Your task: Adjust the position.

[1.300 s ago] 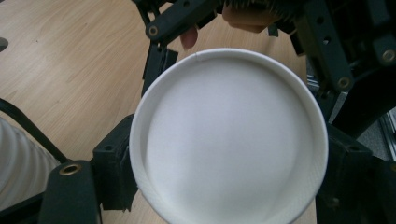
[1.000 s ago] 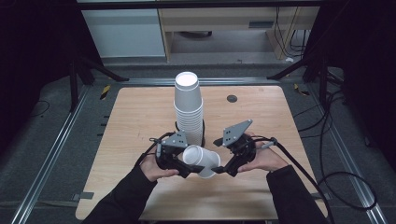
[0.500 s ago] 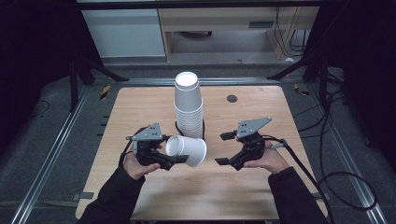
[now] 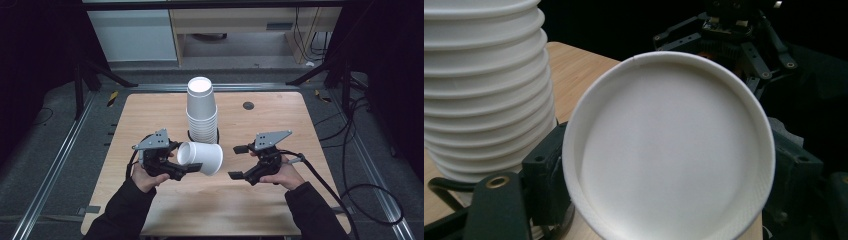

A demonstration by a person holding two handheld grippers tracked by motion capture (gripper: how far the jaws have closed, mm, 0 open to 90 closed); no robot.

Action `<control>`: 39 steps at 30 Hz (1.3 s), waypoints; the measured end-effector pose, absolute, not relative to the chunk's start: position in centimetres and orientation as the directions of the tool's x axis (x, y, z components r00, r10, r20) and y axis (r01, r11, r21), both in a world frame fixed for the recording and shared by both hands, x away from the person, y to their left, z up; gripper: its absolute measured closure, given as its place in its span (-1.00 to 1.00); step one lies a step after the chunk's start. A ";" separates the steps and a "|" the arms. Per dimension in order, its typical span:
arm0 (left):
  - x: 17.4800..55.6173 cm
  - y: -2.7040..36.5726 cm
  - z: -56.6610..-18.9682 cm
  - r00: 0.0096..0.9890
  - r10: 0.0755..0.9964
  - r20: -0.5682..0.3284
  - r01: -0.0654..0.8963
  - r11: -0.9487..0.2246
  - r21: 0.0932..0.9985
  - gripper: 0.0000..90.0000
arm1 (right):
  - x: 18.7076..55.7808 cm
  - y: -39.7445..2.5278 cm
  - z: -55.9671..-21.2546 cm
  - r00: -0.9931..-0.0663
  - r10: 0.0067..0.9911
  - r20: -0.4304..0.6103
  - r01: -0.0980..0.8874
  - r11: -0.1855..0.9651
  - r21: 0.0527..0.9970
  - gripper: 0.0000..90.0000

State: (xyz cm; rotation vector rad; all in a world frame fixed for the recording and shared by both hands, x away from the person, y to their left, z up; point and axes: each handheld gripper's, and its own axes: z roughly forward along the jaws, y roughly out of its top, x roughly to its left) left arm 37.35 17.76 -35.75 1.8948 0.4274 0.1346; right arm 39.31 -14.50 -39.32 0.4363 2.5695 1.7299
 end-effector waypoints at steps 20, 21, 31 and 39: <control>37.1 15.6 -35.5 0.954 0.273 -0.123 0.204 -0.293 0.934 -0.52 | 39.2 -13.8 -39.1 -0.969 0.128 0.211 0.240 0.279 0.930 -0.82; 37.2 15.5 -35.5 0.957 0.260 -0.131 0.206 -0.290 0.935 -0.52 | 39.2 -13.8 -39.2 -0.970 0.127 0.209 0.238 0.283 0.929 -0.82; 36.9 14.5 -35.8 0.968 0.214 -0.134 0.197 -0.306 0.931 -0.52 | 39.2 -13.1 -39.8 -0.970 0.098 0.223 0.243 0.311 0.919 -0.83; 36.9 13.9 -36.1 0.971 0.194 -0.142 0.200 -0.322 0.925 -0.52 | 39.1 -12.6 -40.2 -0.973 0.067 0.221 0.231 0.322 0.918 -0.85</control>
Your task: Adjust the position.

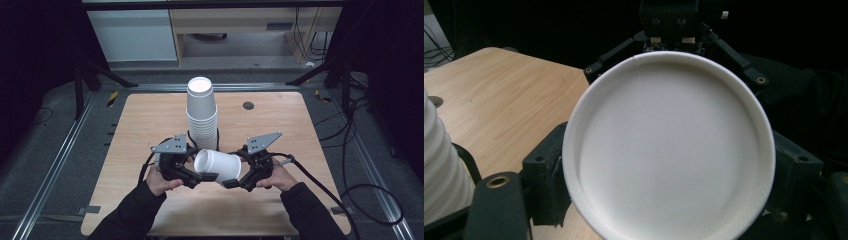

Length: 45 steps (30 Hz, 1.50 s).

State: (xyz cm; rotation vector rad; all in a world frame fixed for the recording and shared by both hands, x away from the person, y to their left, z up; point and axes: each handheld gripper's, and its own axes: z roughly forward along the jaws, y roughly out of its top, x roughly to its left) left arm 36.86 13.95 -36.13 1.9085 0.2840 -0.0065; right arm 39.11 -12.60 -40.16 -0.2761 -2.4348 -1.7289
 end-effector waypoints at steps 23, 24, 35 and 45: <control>36.9 13.2 -36.7 0.975 0.161 -0.155 0.202 -0.334 0.921 -0.51 | 39.0 -12.1 -40.9 -0.971 0.019 0.236 0.228 0.353 0.908 -0.78; 36.9 13.2 -36.7 0.975 0.161 -0.156 0.203 -0.336 0.920 -0.51 | 39.1 -12.1 -40.9 -0.972 0.020 0.235 0.226 0.357 0.906 -0.78; 36.9 13.1 -36.9 0.975 0.160 -0.157 0.205 -0.356 0.912 -0.50 | 39.1 -12.2 -40.9 -0.974 0.019 0.227 0.216 0.386 0.897 -0.74; 37.0 13.0 -37.0 0.972 0.169 -0.163 0.215 -0.358 0.909 -0.51 | 39.1 -12.2 -40.8 -0.975 0.022 0.223 0.214 0.393 0.895 -0.74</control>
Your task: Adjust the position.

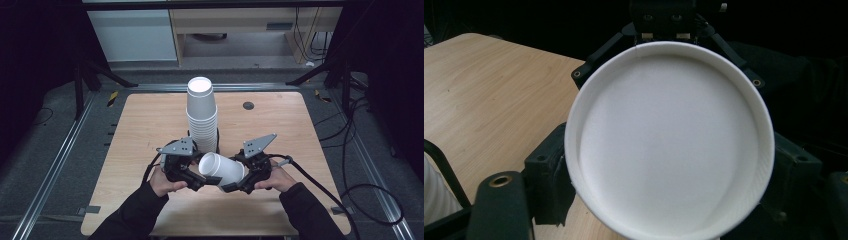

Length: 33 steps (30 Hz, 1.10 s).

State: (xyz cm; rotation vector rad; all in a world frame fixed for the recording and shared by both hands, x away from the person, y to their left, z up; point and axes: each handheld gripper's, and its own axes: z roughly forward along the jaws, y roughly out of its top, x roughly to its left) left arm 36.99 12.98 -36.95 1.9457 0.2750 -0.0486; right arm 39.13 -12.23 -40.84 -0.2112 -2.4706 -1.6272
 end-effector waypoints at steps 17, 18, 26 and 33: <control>37.2 15.1 -36.8 0.959 0.241 -0.147 0.235 -0.394 0.889 -0.73 | 39.4 -13.8 -39.3 -0.988 0.120 0.098 0.145 0.493 0.858 -0.75; 37.2 15.1 -36.8 0.959 0.241 -0.147 0.235 -0.394 0.889 -0.73 | 39.4 -13.8 -39.3 -0.988 0.120 0.098 0.145 0.493 0.858 -0.75; 37.5 15.0 -37.9 0.954 0.257 -0.151 0.253 -0.426 0.869 -0.73 | 39.3 -14.1 -38.9 -0.991 0.136 0.007 0.087 0.587 0.805 -0.76; 37.3 14.0 -38.5 0.961 0.232 -0.150 0.244 -0.457 0.855 -0.74 | 39.1 -12.9 -39.7 -0.993 0.121 -0.010 0.071 0.645 0.761 -0.76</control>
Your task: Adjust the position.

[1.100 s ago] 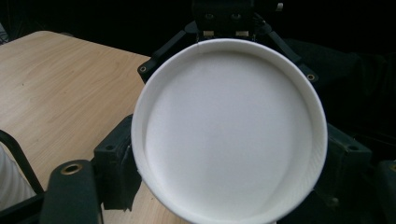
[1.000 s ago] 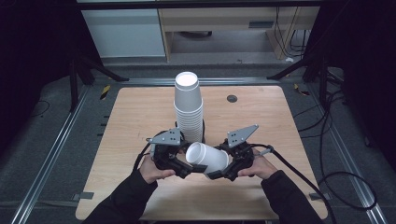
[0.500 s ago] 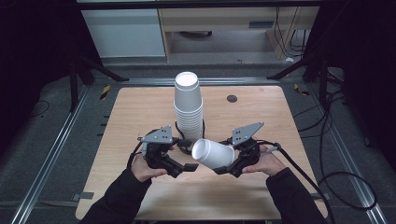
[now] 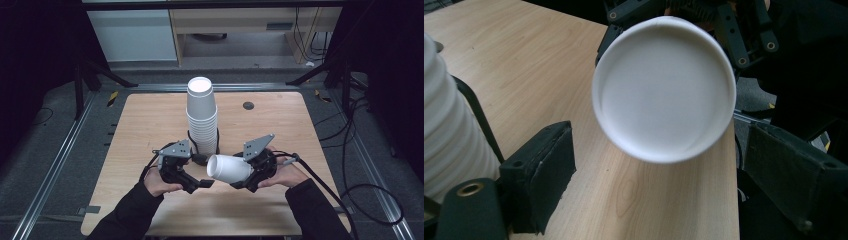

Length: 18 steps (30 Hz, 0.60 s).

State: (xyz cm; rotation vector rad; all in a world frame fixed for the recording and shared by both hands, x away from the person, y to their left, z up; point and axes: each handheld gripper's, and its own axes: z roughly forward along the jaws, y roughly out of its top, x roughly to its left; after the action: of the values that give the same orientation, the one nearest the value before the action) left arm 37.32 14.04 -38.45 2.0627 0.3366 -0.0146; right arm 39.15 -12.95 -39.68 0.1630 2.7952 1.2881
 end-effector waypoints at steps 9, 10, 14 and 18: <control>37.3 13.0 -38.7 0.964 0.214 -0.159 0.246 -0.479 0.843 -0.72 | 39.0 -11.6 -40.2 -0.997 0.081 -0.003 0.052 0.670 0.740 -0.76; 37.4 12.9 -38.8 0.965 0.207 -0.163 0.246 -0.483 0.841 -0.72 | 39.0 -11.5 -40.3 -0.997 0.076 -0.001 0.051 0.673 0.738 -0.76; 37.4 12.4 -39.0 0.966 0.203 -0.163 0.245 -0.501 0.830 -0.70 | 39.0 -11.1 -40.5 -0.998 0.067 0.003 0.048 0.685 0.727 -0.76; 37.5 12.0 -39.2 0.965 0.203 -0.167 0.250 -0.507 0.825 -0.64 | 38.9 -10.8 -40.6 -0.998 0.060 0.005 0.045 0.687 0.725 -0.76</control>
State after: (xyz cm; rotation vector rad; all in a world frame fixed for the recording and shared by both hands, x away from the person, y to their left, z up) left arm 37.47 12.00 -39.19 2.1176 0.3185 -0.0590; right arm 38.93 -10.85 -40.61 0.0890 2.8680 1.2328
